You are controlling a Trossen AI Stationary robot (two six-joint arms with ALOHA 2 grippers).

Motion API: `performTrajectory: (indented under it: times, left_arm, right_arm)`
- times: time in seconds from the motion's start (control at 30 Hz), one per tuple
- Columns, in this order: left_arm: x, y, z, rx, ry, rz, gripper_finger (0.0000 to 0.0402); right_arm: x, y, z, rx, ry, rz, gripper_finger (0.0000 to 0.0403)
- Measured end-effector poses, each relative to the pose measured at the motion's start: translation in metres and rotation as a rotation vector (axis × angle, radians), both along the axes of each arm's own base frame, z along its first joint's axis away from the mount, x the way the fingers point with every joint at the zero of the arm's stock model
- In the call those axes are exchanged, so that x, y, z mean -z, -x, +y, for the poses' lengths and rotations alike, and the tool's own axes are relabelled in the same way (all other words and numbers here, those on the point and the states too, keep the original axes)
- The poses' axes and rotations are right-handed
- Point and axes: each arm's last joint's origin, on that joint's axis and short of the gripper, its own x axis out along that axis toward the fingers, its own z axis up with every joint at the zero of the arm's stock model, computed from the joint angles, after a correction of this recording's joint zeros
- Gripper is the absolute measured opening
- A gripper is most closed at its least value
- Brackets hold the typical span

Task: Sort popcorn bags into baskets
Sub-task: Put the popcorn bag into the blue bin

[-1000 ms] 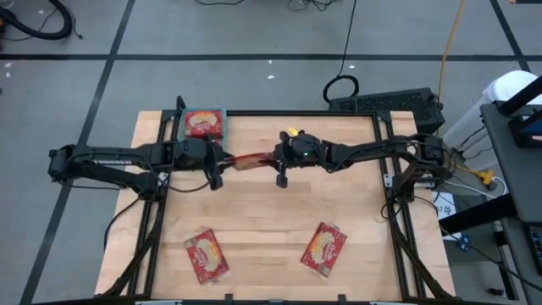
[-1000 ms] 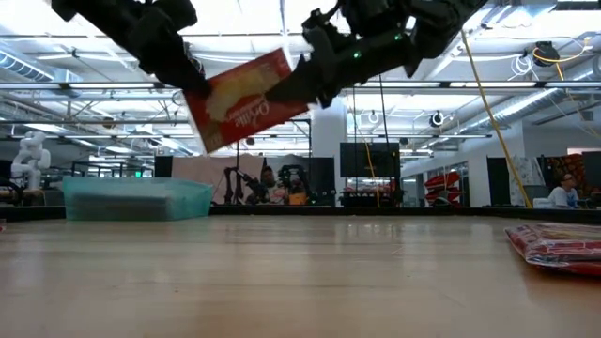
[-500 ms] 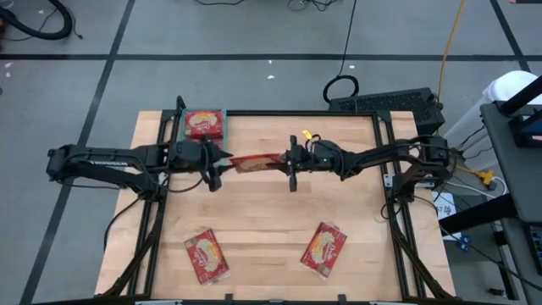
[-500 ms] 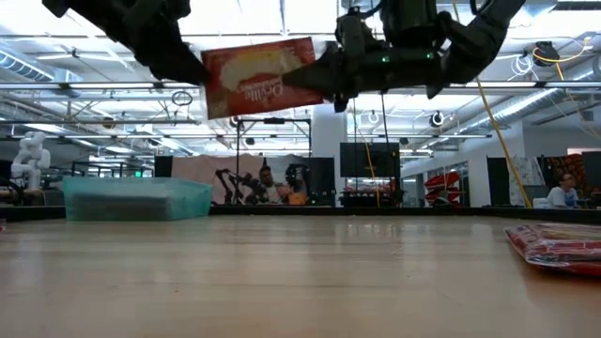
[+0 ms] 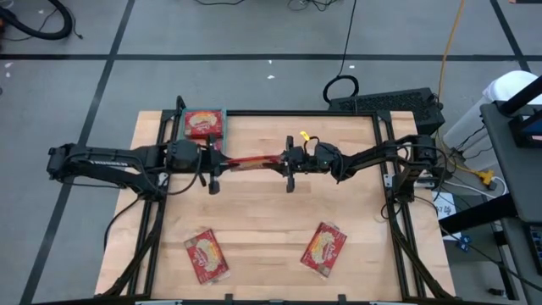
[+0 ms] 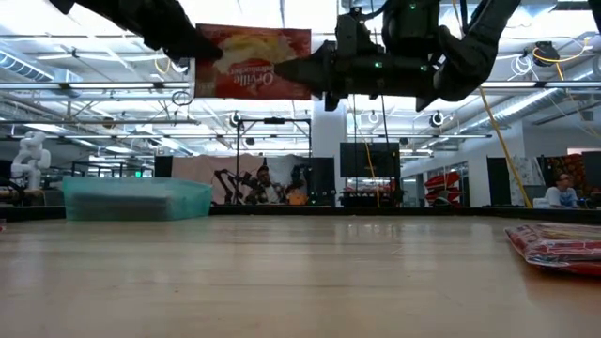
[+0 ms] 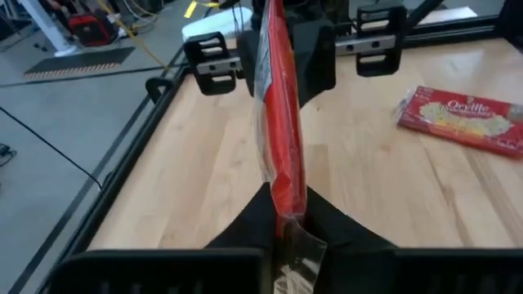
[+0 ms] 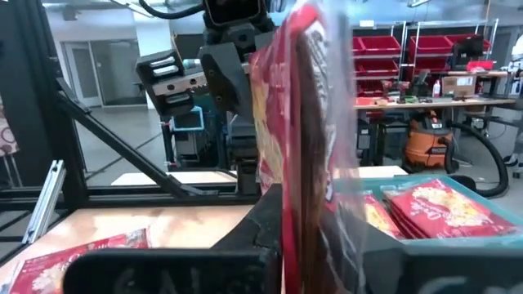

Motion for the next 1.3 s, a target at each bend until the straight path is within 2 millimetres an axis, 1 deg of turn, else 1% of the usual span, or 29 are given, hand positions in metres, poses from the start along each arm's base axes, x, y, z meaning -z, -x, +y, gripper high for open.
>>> performTrajectory:
  times: [0.07, 0.13, 0.27, 0.4, 0.53, 0.7, 0.87, 1.0, 1.13, 1.3]
  left_arm:
    - [-0.004, 0.0, 0.0, -0.001, 0.0, 0.003, 0.0019]
    - [-0.007, 0.002, 0.0, -0.005, 0.013, 0.018, 0.0028]
    - [-0.013, 0.015, 0.0, -0.048, 0.084, 0.095, 0.0036]
    - [-0.018, 0.04, 0.002, -0.16, 0.15, 0.161, 0.0018]
    - [-0.021, 0.07, 0.006, -0.313, 0.196, 0.198, 0.0018]
    - [-0.016, 0.101, 0.014, -0.524, 0.261, 0.268, 0.0032]
    - [-0.007, 0.122, 0.017, -0.668, 0.324, 0.375, 0.002]
    - [-0.005, 0.127, 0.02, -0.717, 0.353, 0.411, 0.002]
    - [0.001, 0.121, 0.021, -0.665, 0.402, 0.403, 0.0033]
    - [0.014, 0.115, 0.025, -0.666, 0.418, 0.48, 0.003]
  right_arm:
    - [-0.001, 0.0, 0.0, 0.0, -0.001, -0.002, 0.0019]
    - [-0.001, -0.001, 0.0, 0.0, -0.003, 0.0, 0.0025]
    - [0.005, 0.0, -0.002, 0.009, -0.006, 0.061, 0.0054]
    - [0.013, 0.002, -0.007, 0.029, -0.01, 0.166, 0.0084]
    - [0.018, 0.005, -0.011, 0.038, -0.012, 0.244, 0.0102]
    - [0.02, 0.006, -0.012, 0.04, 0.013, 0.279, 0.0109]
    - [0.02, 0.006, -0.012, 0.037, 0.036, 0.28, 0.0109]
    - [0.02, 0.006, -0.013, 0.038, 0.052, 0.28, 0.0109]
    - [0.02, 0.006, -0.013, 0.038, 0.059, 0.28, 0.0109]
    - [0.02, 0.006, -0.013, 0.036, 0.052, 0.28, 0.0109]
